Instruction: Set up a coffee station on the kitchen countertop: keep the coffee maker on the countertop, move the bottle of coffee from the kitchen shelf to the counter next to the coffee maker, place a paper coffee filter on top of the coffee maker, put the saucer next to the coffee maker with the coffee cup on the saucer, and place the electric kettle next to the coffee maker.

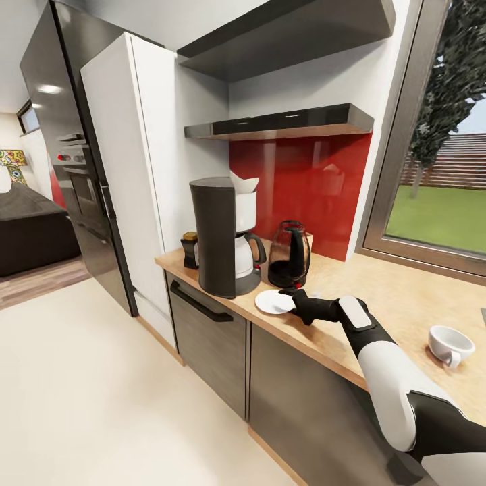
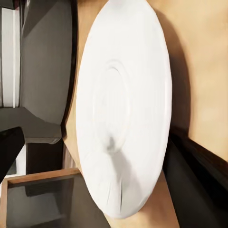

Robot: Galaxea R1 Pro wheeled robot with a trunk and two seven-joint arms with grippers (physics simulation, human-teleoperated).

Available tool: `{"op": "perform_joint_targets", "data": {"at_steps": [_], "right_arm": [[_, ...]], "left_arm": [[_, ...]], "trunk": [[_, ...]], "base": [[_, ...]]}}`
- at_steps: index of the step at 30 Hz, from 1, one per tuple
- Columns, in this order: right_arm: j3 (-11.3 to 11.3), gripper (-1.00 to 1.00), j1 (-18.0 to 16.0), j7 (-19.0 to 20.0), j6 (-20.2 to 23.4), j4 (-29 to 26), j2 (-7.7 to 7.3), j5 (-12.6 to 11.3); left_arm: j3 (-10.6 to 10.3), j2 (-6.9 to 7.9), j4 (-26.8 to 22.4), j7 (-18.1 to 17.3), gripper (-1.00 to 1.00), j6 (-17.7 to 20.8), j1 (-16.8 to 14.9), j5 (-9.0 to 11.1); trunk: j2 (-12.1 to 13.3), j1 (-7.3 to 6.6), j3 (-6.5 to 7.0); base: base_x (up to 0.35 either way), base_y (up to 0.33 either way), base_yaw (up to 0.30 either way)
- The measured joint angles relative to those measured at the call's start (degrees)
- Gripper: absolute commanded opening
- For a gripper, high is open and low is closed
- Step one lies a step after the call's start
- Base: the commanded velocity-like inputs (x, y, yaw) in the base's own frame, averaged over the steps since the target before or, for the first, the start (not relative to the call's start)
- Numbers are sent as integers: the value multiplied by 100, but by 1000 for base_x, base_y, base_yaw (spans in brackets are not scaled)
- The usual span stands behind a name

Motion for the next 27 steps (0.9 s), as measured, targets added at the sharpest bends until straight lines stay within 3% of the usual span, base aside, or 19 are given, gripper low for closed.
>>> {"op": "perform_joint_targets", "data": {"at_steps": [6, 27], "right_arm": [[1, 100, 0, 2, -5, 0, 0, -1], [9, 100, 0, 6, -4, -4, 0, -12]], "left_arm": [[0, 1, 1, 1, 100, -1, -1, 0], [0, 0, 0, 0, 100, 0, 0, 0]], "trunk": [[0, 1, 0], [0, 1, 0]], "base": [[-34, -6, 0], [-166, -107, 0]]}}
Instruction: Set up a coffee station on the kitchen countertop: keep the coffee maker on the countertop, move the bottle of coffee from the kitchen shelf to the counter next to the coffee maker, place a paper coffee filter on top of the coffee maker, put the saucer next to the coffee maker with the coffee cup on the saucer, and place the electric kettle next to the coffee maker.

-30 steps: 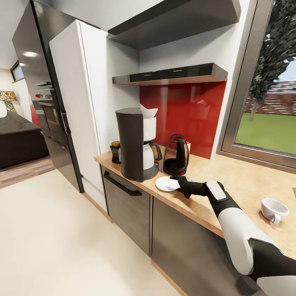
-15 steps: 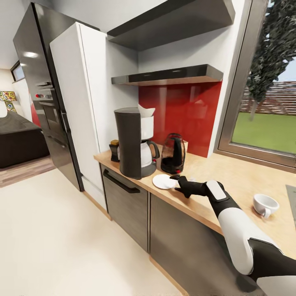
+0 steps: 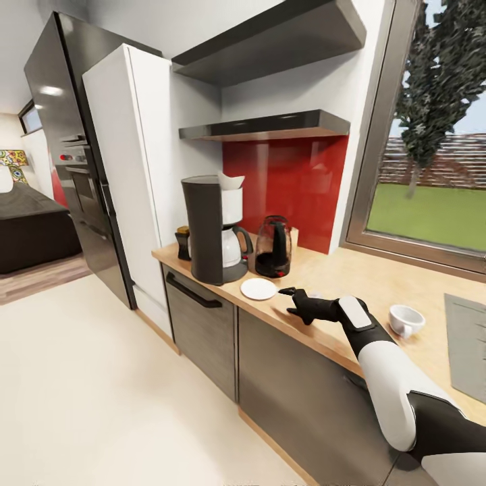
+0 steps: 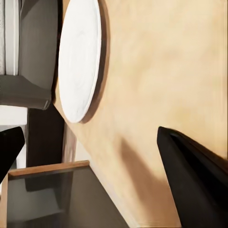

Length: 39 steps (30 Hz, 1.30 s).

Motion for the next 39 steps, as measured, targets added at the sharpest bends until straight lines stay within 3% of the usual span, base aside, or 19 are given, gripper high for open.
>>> {"op": "perform_joint_targets", "data": {"at_steps": [6, 20, 30, 31, 32, 39], "right_arm": [[-174, 100, 158, 58, -140, -164, -61, -335], [-685, 100, 165, 57, -136, -167, -61, -923], [-379, 100, -163, -213, -433, -485, -384, -596], [-156, 100, -396, -553, -737, -831, -655, -11], [-146, 100, -447, -646, -764, -1666, -694, -71], [-99, 100, -533, -1035, -719, -1927, -722, -59]], "left_arm": [[-9, -157, -8, 8, 100, -22, 0, 0], [-7, -158, -8, 8, 100, -23, 0, 0], [15, -254, -13, 8, 100, -26, 0, 0], [17, -257, -16, 8, 100, -25, 0, 0], [17, -259, -16, 9, 100, -26, 1, 0], [17, -263, -15, 8, 100, -26, 0, 0]], "trunk": [[0, -1, 0], [0, -1, 0], [0, -1, 0], [1, 0, -1], [-1, -2, 1], [0, -1, 0]], "base": [[0, 0, 0], [0, 0, 0], [0, 0, 0], [0, 0, 0], [0, 0, 0], [0, 0, 0]]}}
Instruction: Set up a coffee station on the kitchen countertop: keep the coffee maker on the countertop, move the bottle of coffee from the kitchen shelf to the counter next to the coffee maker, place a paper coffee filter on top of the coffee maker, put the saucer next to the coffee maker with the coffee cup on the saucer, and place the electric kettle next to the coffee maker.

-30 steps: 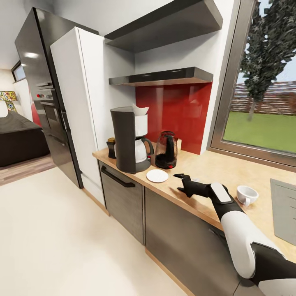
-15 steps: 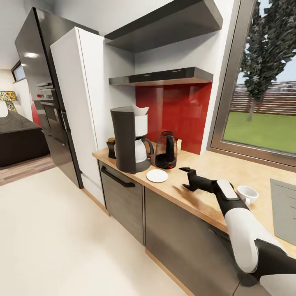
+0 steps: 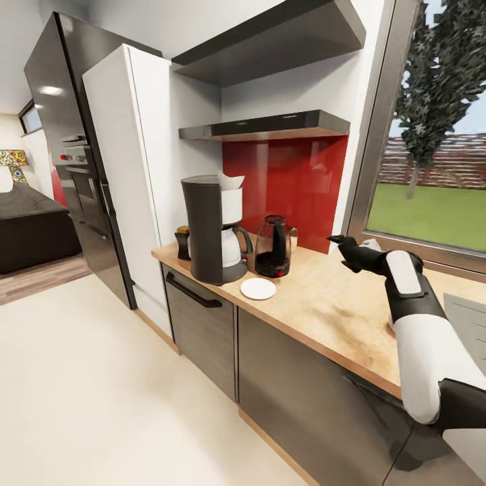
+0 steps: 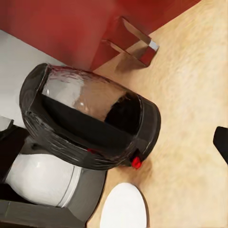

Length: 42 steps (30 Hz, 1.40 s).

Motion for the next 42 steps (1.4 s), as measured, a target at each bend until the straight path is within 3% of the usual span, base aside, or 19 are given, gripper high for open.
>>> {"op": "perform_joint_targets", "data": {"at_steps": [5, 9, 10, 12, 14, 17, 18, 19, 21, 22, 23, 24, 26, 28, 31, 36, 37, 39, 42], "right_arm": [[10, 100, -363, -406, 679, -61, -39, 42], [17, 100, -738, -1243, 1199, -147, -128, 90], [61, 100, -908, -1623, 1342, -176, -183, 101], [201, 100, -1067, -1921, 1446, -191, -264, 113], [669, 100, -1243, -2182, 1536, -177, -427, 122], [2233, 100, -1504, -2378, 1627, -147, -915, 116], [2643, 100, -1564, -2401, 1649, -139, -1082, 116], [2915, 100, -1602, -2410, 1666, -133, -1258, 119], [3122, 100, -1626, -2402, 1675, -129, -1448, 103], [4079, 100, -1658, -2065, 1696, -165, -2012, 82], [4411, 100, -1662, -1700, 1699, -205, -2302, 81], [4544, 100, -1663, -1462, 1695, -234, -2436, 62], [5051, 100, -1665, -269, 1695, -341, -2920, 92], [5477, 100, -1665, 564, 1688, -386, -3263, 186], [5858, 100, -1664, 1243, 1676, -413, -3630, 354], [6052, 100, -1664, 1934, 1669, -428, -3945, 499], [6151, 100, -1664, 2487, 1666, -429, -4109, 579], [6297, 100, -1662, 2893, 1666, -431, -4188, 660], [6561, 100, -1662, 3531, 1658, -430, -4283, 1123]], "left_arm": [[0, 0, -2, 0, 100, 0, 0, 0], [0, 0, -2, 0, 100, 0, 0, 0], [1, 0, -2, 0, 100, 0, 1, 0], [0, 0, -2, 0, 100, 0, 0, 0], [0, 0, -2, 3, 100, 0, 0, 0], [2, 0, -1, 35, 100, 0, 1, 0], [5, 0, -2, 41, 100, 0, 1, 0], [7, 0, -2, 45, 100, 1, 1, 0], [8, 0, -2, 48, 100, 1, 1, 0], [11, 0, -4, 52, 100, 1, 2, 0], [11, 0, -2, 52, 100, 1, 2, 0], [10, 0, 0, 52, 100, 1, 1, 0], [11, 0, -1, 53, 100, 1, 2, 0], [11, 0, -3, 53, 100, 1, 2, 0], [11, 0, 0, 53, 100, 1, 2, 0], [10, 0, -1, 53, 100, 0, 1, 0], [11, 0, -3, 53, 100, 1, 2, -1], [9, 0, 0, 53, 100, 0, 0, -1], [10, 0, 0, 53, 100, 0, 0, 0]], "trunk": [[0, 0, 0], [0, 0, 0], [-1, 0, 1], [0, 0, 0], [0, 0, 0], [0, 0, 0], [0, 0, 0], [0, 0, 0], [0, 0, 0], [0, 0, 0], [0, 0, 0], [0, 0, 0], [0, 0, 0], [0, 0, 0], [0, 0, 0], [0, 0, 0], [0, 0, 0], [0, 0, 0], [1, 0, 0]], "base": [[0, 0, 0], [0, 0, 0], [0, 0, 0], [0, 0, 0], [0, 0, 0], [0, 0, 0], [0, 0, 0], [0, 0, 0], [0, 0, 0], [0, 0, 0], [0, 0, 0], [0, 0, 0], [0, 0, 0], [0, 0, 0], [0, 0, 0], [0, 0, 0], [0, 0, 0], [0, 0, 0], [0, 0, 0]]}}
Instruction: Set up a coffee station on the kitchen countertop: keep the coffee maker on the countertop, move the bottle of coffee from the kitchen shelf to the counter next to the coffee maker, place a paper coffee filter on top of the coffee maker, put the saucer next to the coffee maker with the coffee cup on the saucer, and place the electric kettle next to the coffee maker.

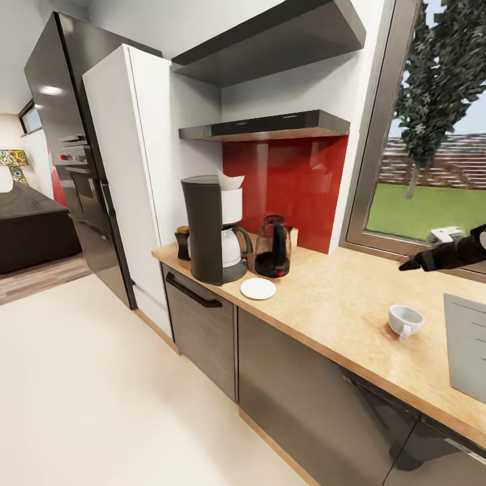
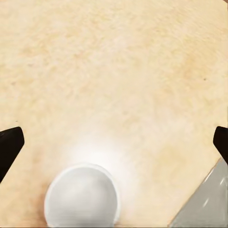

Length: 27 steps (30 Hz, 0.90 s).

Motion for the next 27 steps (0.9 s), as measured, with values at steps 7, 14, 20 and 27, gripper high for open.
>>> {"op": "perform_joint_targets", "data": {"at_steps": [7, 14, 20, 27], "right_arm": [[167, 100, 0, 1426, -11, 34, -77, 1099], [199, 100, 3, 2648, -37, 81, -107, 2573], [208, 100, 9, 2841, -47, 183, -110, 2824], [605, 100, 18, 2856, -54, 358, -101, 2849]], "left_arm": [[0, 0, 6, 0, 100, 0, 0, 0], [0, -2, 6, 0, 100, 0, 0, 0], [0, -6, 5, 4, 100, 0, 0, 0], [0, -6, 4, 2, 100, 0, 0, 0]], "trunk": [[0, 0, 0], [0, 0, 0], [0, 0, 0], [0, 0, 0]], "base": [[0, 0, 0], [0, 0, 0], [0, 0, 0], [0, 0, 0]]}}
